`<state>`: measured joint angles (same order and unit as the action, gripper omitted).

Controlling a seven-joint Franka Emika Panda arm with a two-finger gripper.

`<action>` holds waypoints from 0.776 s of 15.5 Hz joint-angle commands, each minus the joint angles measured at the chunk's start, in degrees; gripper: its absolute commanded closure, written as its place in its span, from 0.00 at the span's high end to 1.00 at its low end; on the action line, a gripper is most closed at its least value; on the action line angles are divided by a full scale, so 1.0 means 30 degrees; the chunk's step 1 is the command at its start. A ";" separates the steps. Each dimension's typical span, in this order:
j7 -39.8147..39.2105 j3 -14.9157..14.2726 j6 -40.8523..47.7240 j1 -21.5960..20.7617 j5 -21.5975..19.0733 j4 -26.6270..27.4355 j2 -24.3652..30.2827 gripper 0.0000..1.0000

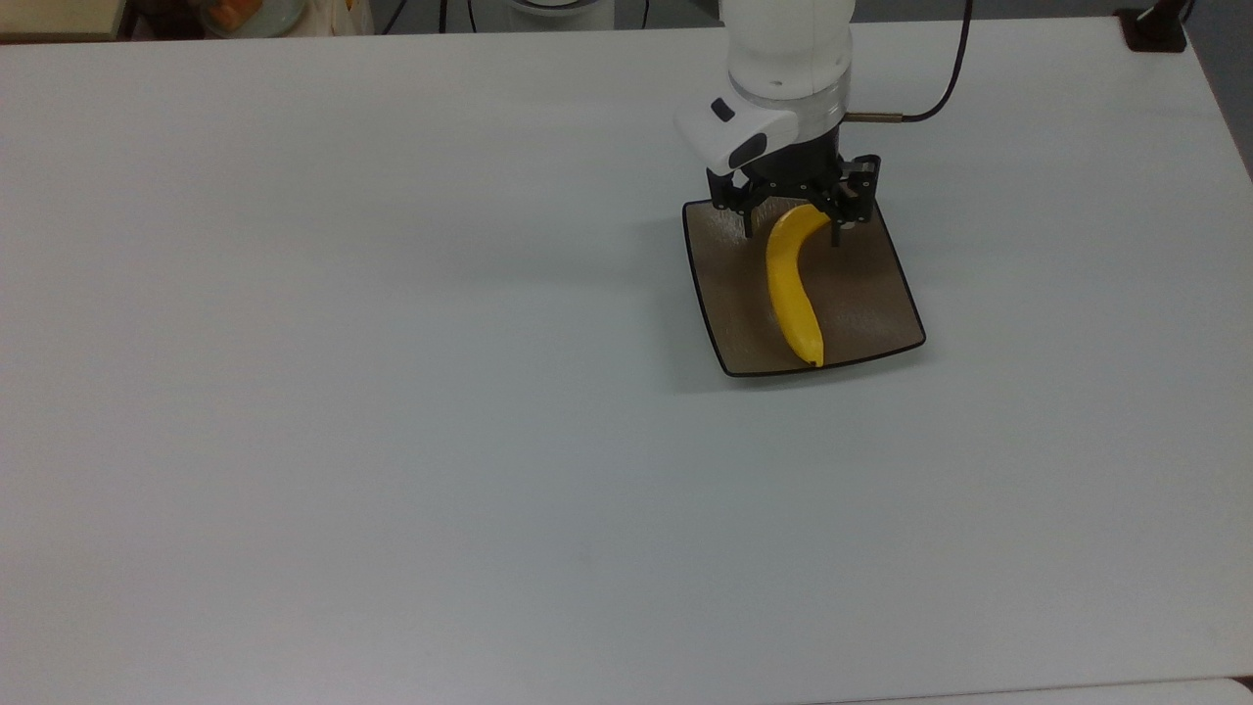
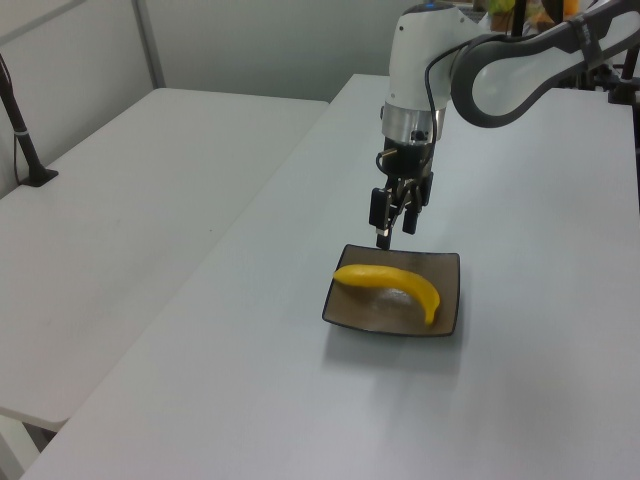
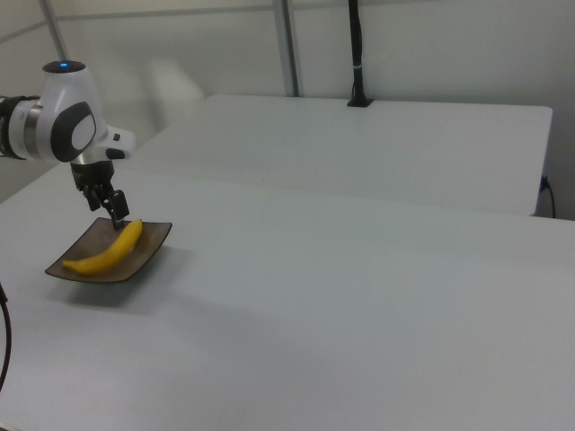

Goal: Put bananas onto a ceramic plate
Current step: 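Lower the banana onto the plate and open the gripper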

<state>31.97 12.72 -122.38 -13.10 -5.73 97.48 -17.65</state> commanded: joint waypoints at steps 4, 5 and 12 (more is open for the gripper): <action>-0.0516 -0.0052 0.1146 0.0118 0.1727 0.0057 0.0668 1.00; -0.1216 -0.0052 0.1849 0.0118 0.2255 0.0056 0.0785 1.00; -0.7132 -0.0402 0.7620 0.0440 0.2932 -0.0355 0.3097 1.00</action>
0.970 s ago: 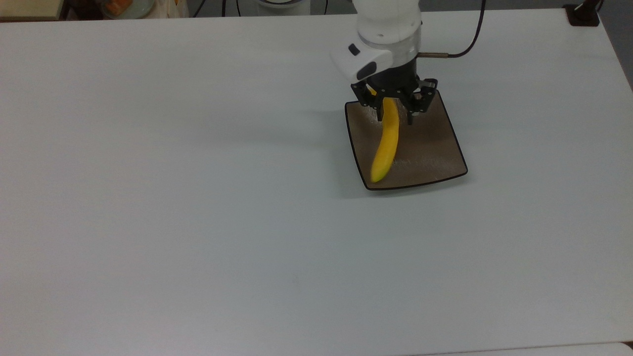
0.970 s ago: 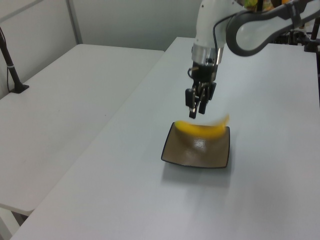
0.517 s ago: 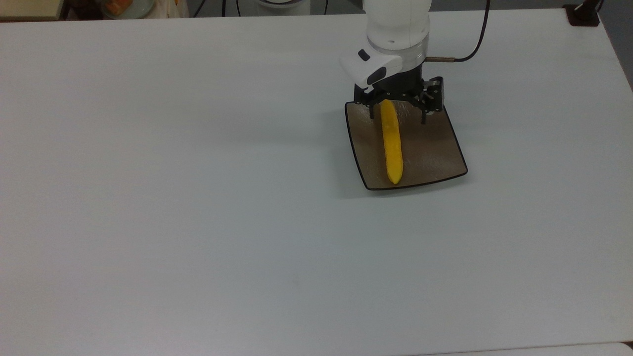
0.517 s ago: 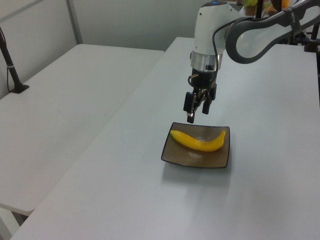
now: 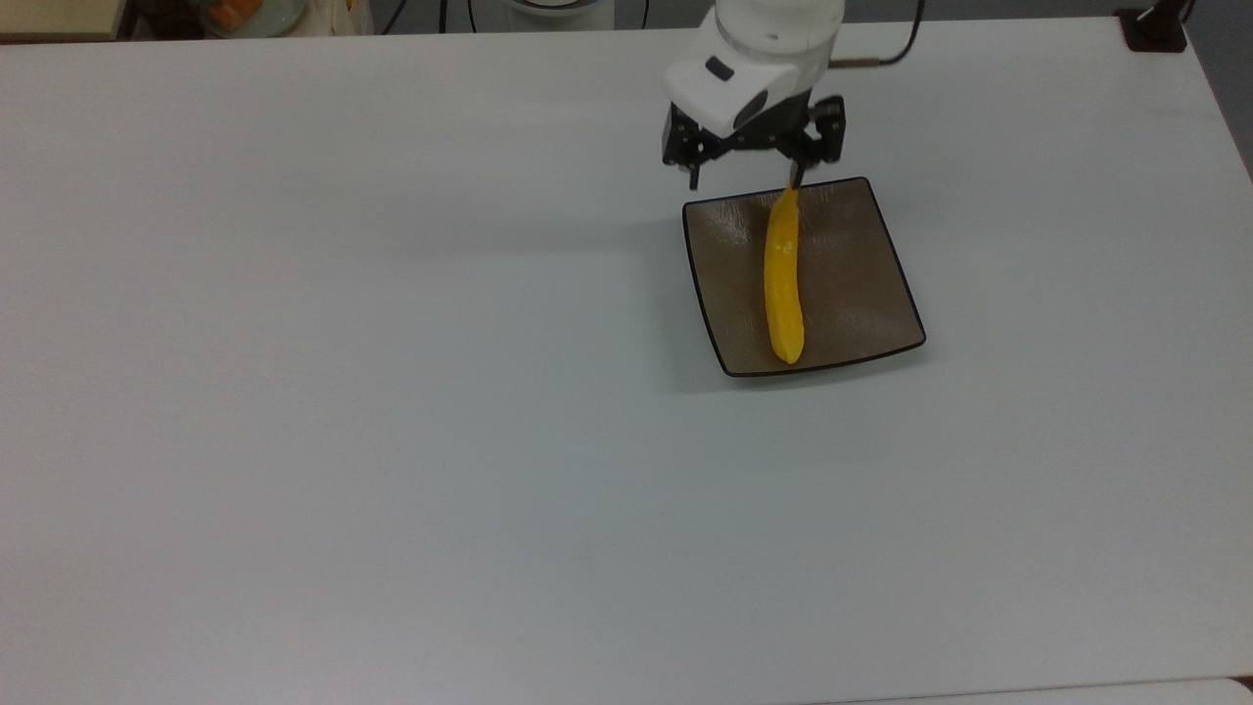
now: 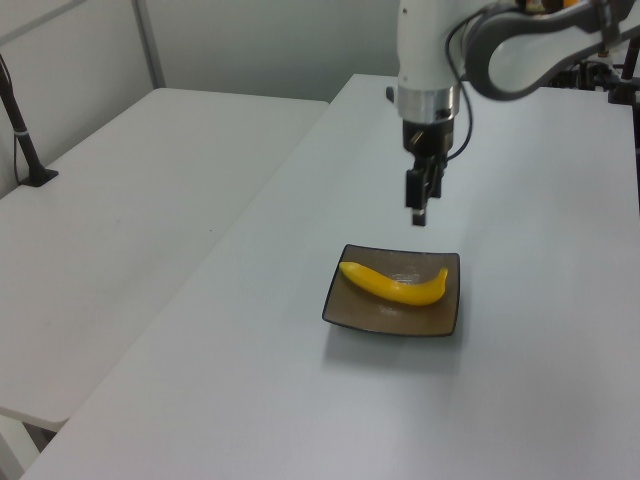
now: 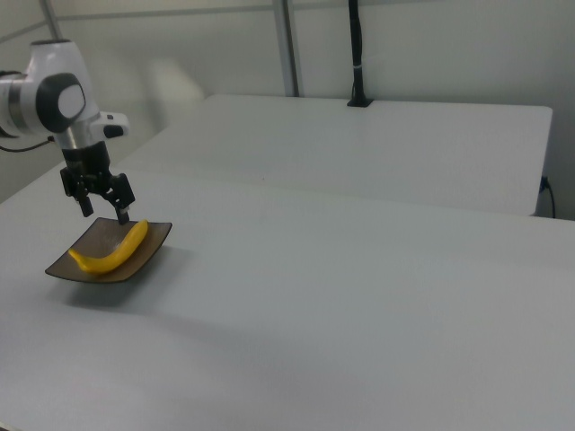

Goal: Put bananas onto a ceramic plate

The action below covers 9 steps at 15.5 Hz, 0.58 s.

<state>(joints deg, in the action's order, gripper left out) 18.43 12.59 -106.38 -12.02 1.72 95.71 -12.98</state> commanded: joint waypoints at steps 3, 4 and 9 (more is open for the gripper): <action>-0.5082 -0.1937 0.4370 -0.0064 0.0511 0.0295 0.2392 1.00; -0.5525 -0.2347 0.4723 -0.0036 0.0511 0.0295 0.2684 1.00; -0.5646 -0.4662 0.4434 0.0052 -0.1447 0.0470 0.4178 1.00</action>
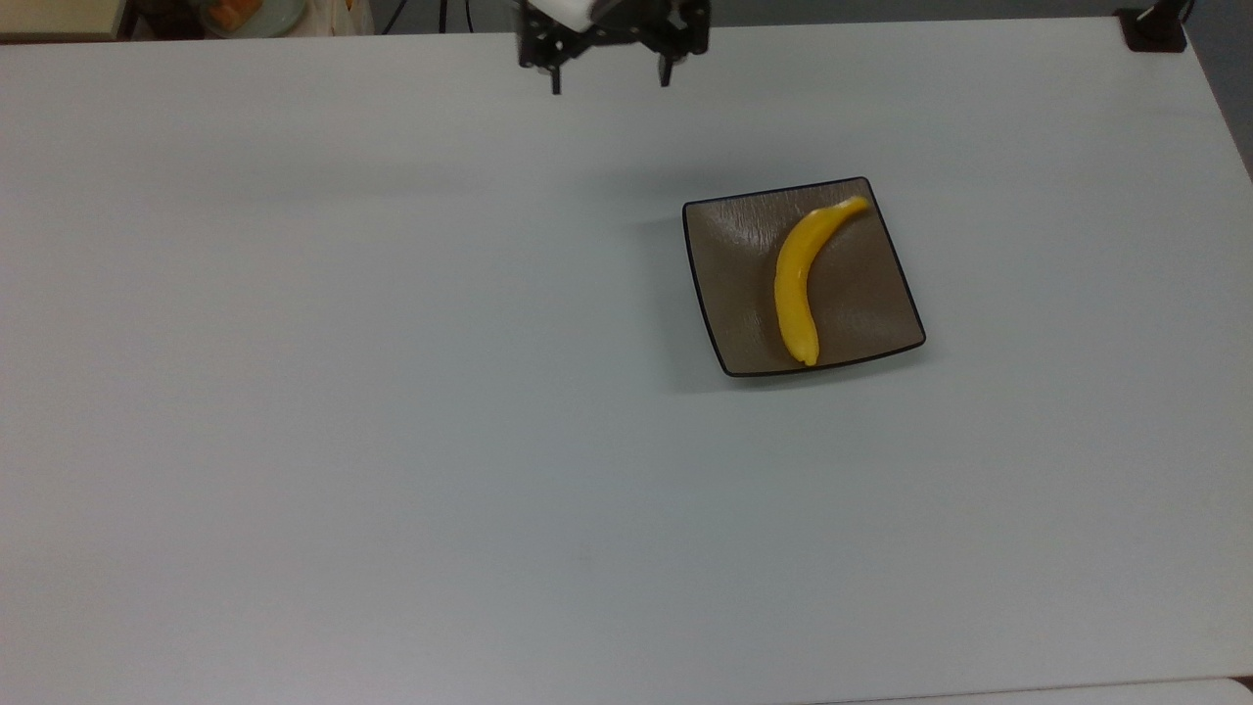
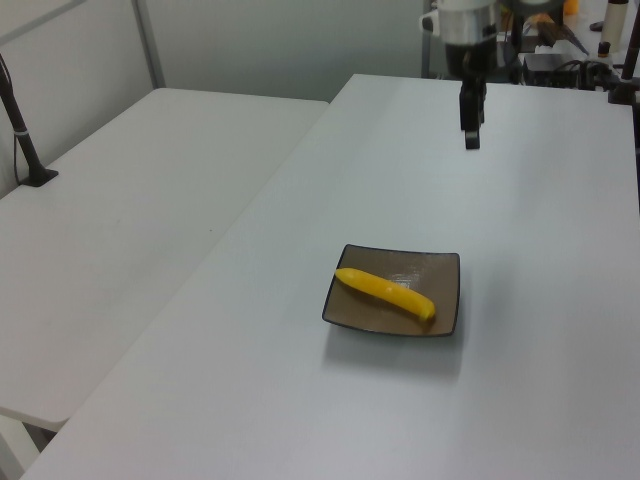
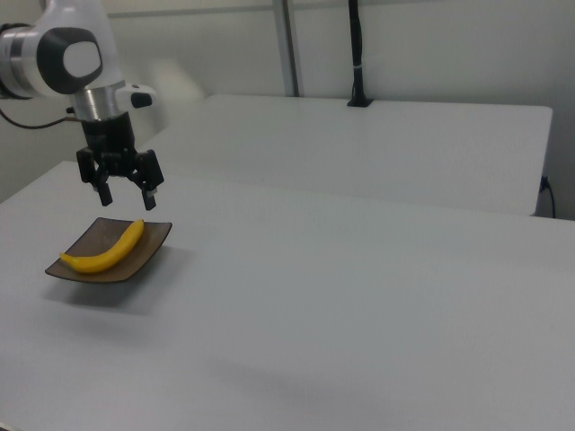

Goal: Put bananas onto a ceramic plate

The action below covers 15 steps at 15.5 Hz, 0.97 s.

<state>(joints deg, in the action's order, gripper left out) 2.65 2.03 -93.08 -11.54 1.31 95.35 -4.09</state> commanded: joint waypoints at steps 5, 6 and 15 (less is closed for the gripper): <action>-0.0358 -0.1234 -0.0348 0.0740 -0.1463 0.0561 0.1538 1.00; -0.0213 -0.1147 -0.0611 0.0944 -0.1463 0.0560 0.1567 1.00; -0.0094 -0.0006 -0.2048 0.1941 -0.1229 0.1233 0.1685 1.00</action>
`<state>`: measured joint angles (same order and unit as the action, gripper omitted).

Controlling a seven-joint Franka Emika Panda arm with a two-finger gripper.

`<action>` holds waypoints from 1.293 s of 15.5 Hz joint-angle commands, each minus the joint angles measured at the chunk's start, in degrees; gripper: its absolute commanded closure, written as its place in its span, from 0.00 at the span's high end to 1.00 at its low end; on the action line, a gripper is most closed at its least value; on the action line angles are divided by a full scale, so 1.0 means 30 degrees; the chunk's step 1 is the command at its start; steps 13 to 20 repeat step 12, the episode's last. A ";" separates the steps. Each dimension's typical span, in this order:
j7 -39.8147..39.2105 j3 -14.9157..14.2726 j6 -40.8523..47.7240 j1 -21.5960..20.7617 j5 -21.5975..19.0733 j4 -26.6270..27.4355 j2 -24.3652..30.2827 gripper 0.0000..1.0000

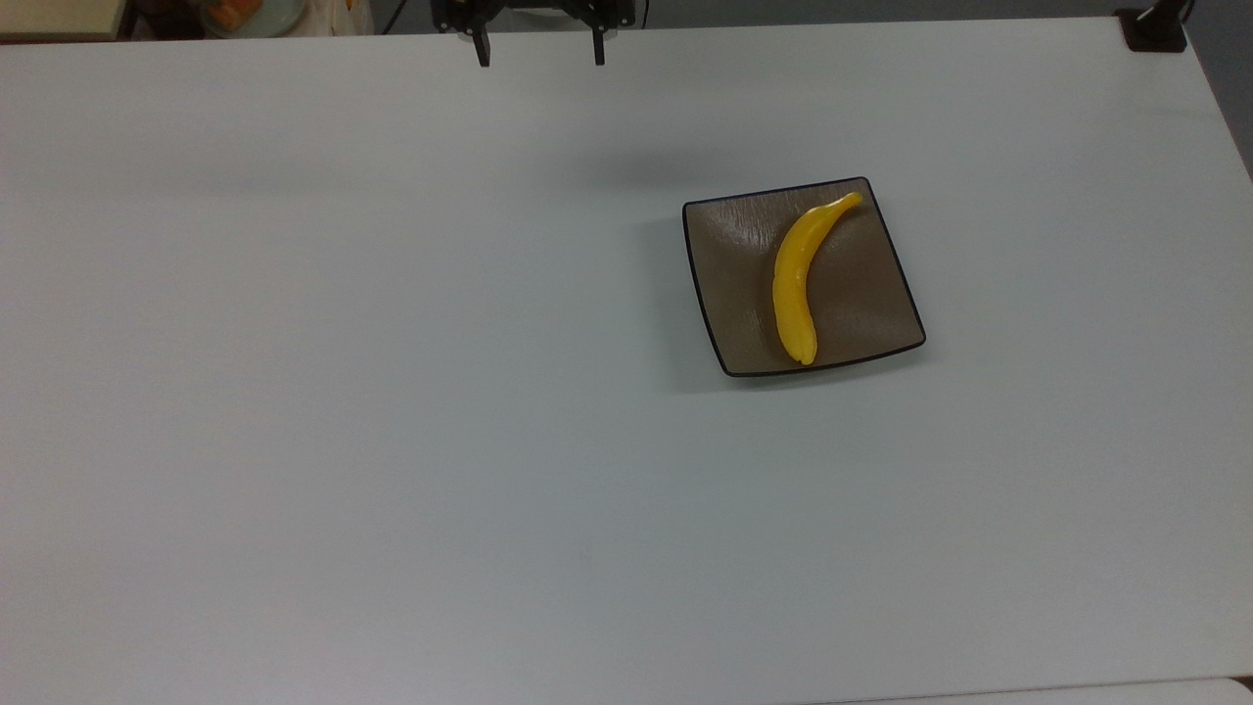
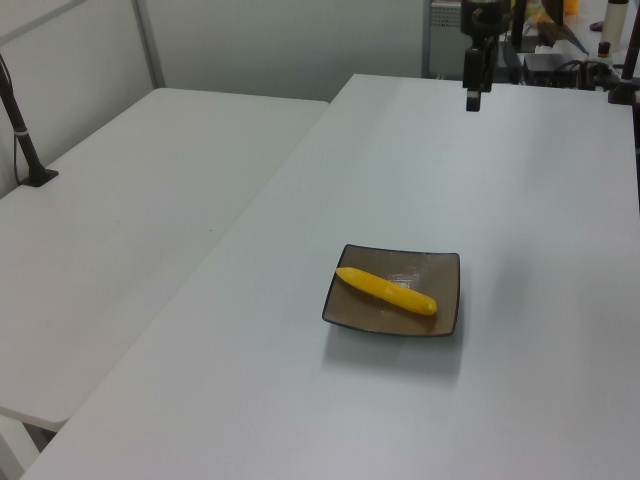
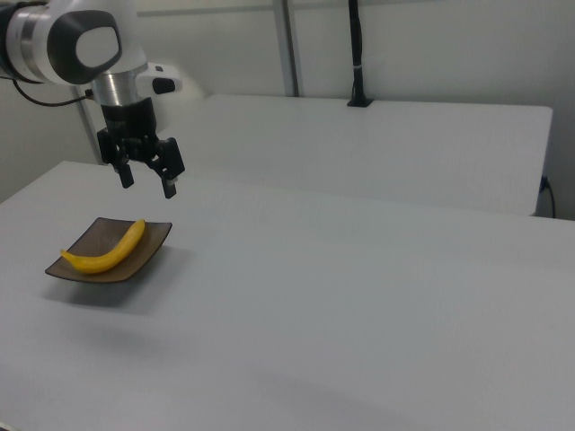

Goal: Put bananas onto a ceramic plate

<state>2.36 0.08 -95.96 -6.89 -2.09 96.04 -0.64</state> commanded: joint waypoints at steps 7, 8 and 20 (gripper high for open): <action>0.0005 0.1058 -0.0886 0.0774 0.0403 0.1150 0.0623 1.00; 0.0005 0.1058 -0.0799 0.0774 0.0550 0.1150 0.0623 1.00; -0.0024 0.1058 -0.0593 0.0774 0.0873 0.1150 0.0653 1.00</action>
